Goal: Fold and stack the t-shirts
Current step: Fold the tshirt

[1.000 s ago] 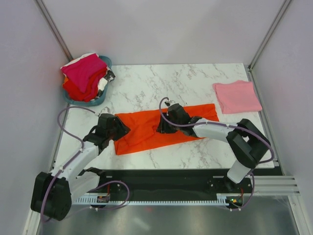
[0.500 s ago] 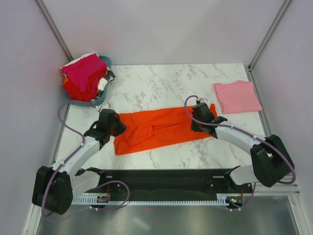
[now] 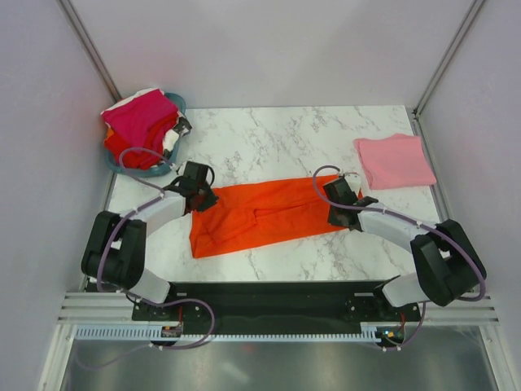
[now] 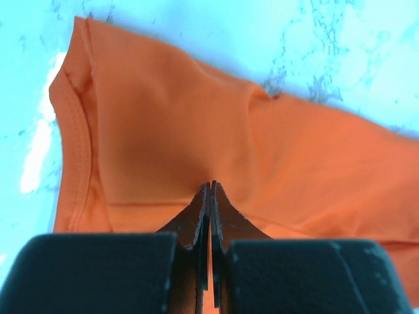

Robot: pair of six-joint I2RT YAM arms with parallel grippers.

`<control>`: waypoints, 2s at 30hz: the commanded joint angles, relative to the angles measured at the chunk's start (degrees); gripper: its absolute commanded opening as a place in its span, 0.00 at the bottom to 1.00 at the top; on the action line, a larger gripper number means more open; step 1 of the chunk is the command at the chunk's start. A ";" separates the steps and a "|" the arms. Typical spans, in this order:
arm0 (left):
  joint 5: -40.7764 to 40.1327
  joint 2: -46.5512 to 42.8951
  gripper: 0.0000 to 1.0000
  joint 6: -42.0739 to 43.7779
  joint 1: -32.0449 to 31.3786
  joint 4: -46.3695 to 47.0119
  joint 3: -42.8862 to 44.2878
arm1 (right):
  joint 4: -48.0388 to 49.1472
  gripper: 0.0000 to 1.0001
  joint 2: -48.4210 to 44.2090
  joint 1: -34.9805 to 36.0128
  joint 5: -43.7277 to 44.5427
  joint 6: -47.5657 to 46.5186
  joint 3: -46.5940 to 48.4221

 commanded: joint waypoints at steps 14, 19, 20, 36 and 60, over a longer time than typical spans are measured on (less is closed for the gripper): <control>-0.71 25.32 0.02 0.54 -0.26 -2.04 22.65 | 0.01 0.00 6.38 7.31 -6.98 6.60 -2.36; 2.53 34.36 0.02 3.52 -0.26 -4.05 34.09 | 6.24 0.00 9.12 20.20 -12.09 14.68 -4.12; 3.50 35.78 0.02 4.05 -0.26 -4.14 38.20 | 7.39 0.00 9.82 22.33 -12.88 16.17 -4.04; 23.28 63.91 0.02 4.24 -5.35 -3.88 80.15 | 16.92 0.05 8.08 36.16 -17.65 10.93 10.20; 36.65 33.10 0.40 10.29 -1.84 1.81 57.00 | 15.75 0.56 12.97 -7.52 -34.15 -0.07 19.06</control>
